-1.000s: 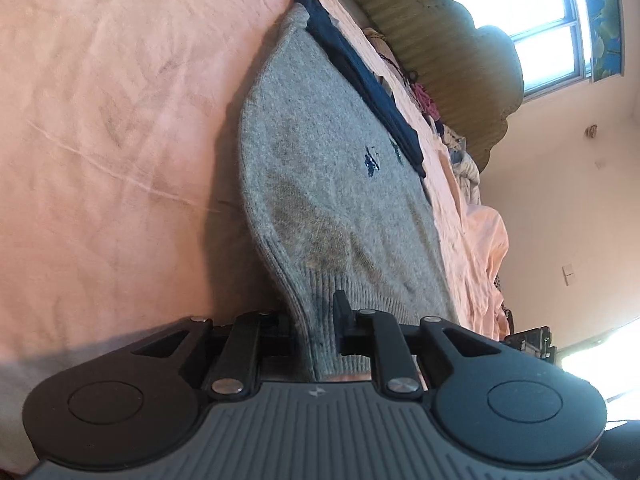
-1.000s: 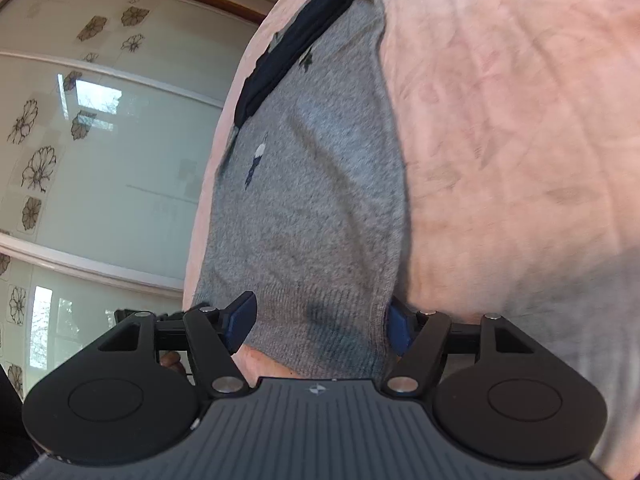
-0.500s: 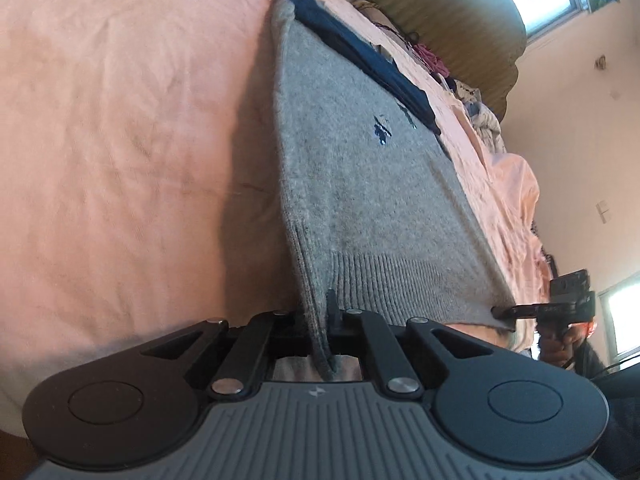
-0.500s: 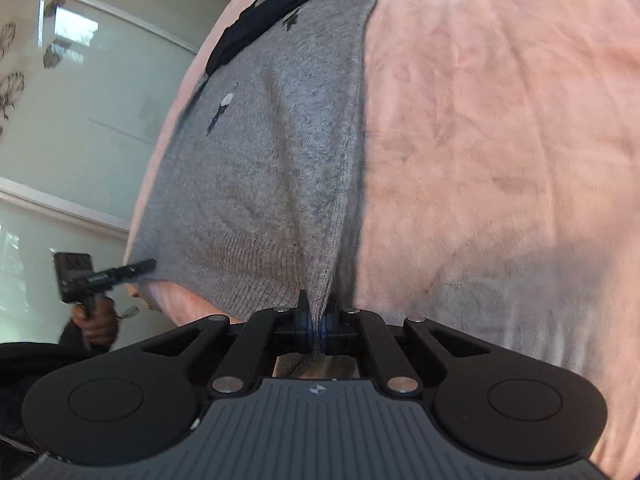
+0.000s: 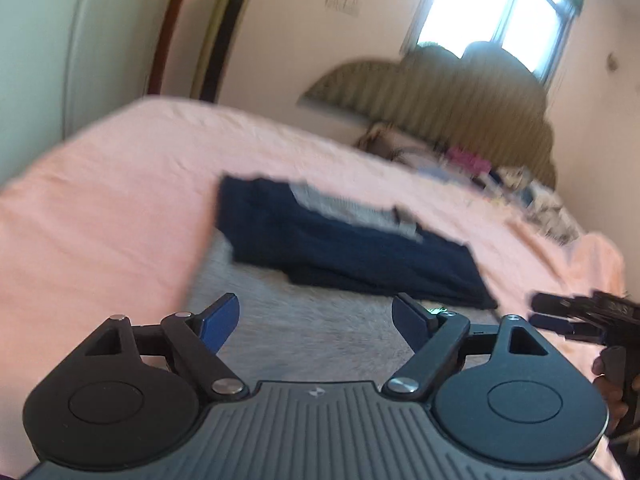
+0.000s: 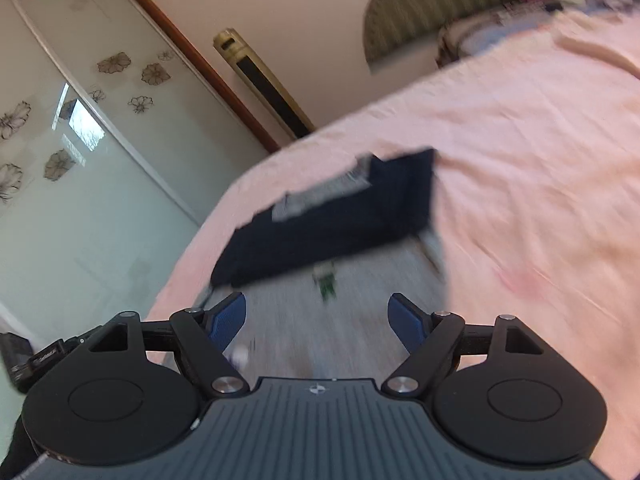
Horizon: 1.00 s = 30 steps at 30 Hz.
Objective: Fold small clothes
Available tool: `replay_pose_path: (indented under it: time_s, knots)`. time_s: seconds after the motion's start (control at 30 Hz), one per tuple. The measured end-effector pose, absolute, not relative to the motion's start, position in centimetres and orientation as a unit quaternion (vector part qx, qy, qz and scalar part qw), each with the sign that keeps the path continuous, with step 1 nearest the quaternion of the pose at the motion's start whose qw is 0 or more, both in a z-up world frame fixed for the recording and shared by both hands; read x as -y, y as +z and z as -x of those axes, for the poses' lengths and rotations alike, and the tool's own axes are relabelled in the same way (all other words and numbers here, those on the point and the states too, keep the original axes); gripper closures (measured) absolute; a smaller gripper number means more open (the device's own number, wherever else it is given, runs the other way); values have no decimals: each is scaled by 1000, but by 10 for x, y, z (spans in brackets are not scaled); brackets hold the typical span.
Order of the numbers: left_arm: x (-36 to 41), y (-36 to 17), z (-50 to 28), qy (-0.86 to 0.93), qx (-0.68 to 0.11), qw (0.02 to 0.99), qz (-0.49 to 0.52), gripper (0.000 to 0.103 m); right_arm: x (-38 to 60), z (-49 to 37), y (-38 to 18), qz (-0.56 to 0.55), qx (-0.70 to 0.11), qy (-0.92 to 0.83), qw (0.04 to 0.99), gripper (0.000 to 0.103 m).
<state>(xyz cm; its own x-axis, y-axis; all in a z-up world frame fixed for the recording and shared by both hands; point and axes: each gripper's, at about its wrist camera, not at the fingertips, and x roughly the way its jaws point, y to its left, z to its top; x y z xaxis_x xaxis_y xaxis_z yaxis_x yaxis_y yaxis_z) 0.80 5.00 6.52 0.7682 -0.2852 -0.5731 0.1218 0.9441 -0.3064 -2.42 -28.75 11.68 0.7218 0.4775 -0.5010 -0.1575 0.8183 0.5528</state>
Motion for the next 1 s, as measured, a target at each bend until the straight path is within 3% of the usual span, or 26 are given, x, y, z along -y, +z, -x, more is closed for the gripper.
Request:
replay_pose_path:
  time_s: [0.17,0.23,0.27,0.37,0.67,1.0]
  knots:
    - [5,6,-45,-32,-352,935,16,22,198,-44,65,-83,-374,93,919,24]
    - [11,1,-38,-35,-342,939,-21,19,181,-37,49,-11,-361,80,929,14]
    - [10,2,-35,-41,-344,938,-21,16,177,-34,42,17,-369,70,927,0]
    - [9,4,-30,-46,-355,933,-38,7,187,-10,40,8,-360,71,930,0]
    - [-11,8,44,-62,-361,930,-43,6,221,71,42,11,-351,82,933,0]
    - [-10,10,73,-27,-363,931,-40,5,218,74,42,17,-351,78,933,0]
